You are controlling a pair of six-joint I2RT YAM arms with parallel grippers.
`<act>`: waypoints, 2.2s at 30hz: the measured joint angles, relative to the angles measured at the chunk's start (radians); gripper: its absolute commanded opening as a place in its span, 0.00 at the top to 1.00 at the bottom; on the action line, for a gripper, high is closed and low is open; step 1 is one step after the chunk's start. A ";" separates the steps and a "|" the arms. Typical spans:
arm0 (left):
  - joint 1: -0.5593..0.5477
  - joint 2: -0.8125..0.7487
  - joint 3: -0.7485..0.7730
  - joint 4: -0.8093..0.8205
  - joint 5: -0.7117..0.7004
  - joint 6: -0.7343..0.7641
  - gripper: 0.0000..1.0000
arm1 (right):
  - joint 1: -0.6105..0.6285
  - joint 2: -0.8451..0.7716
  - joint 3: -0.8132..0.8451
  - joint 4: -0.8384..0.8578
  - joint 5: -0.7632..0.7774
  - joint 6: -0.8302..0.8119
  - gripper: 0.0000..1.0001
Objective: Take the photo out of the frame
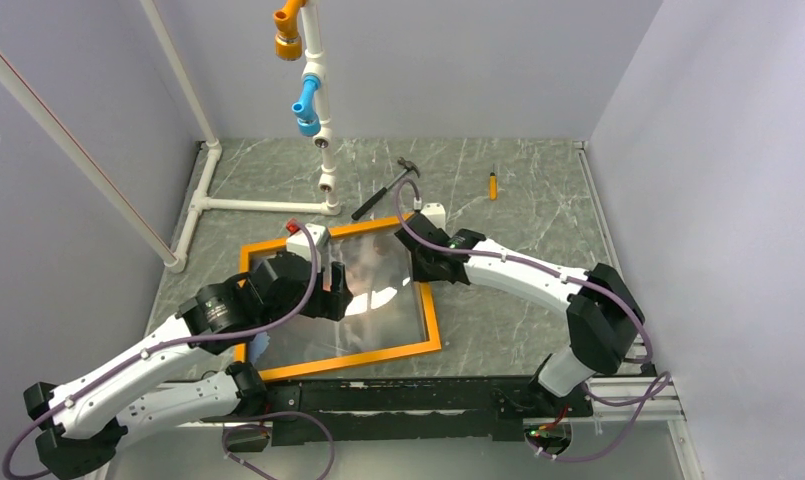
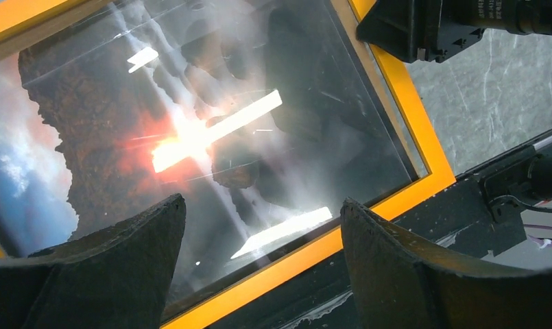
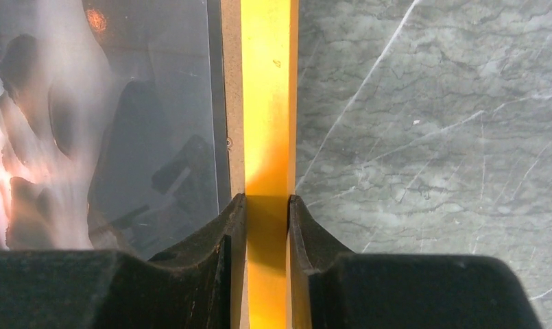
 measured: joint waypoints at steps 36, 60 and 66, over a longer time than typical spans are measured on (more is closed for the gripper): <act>0.651 0.047 -0.389 0.655 0.718 -0.201 0.17 | 0.170 -0.158 -0.215 0.391 0.355 -0.213 1.00; 0.486 0.260 -0.386 0.779 0.857 -0.206 0.11 | -0.066 -0.103 -0.339 0.418 -0.112 -0.143 0.35; 0.410 0.263 -0.381 0.754 0.800 -0.165 0.17 | -0.097 -0.129 -0.343 0.341 -0.213 -0.127 0.44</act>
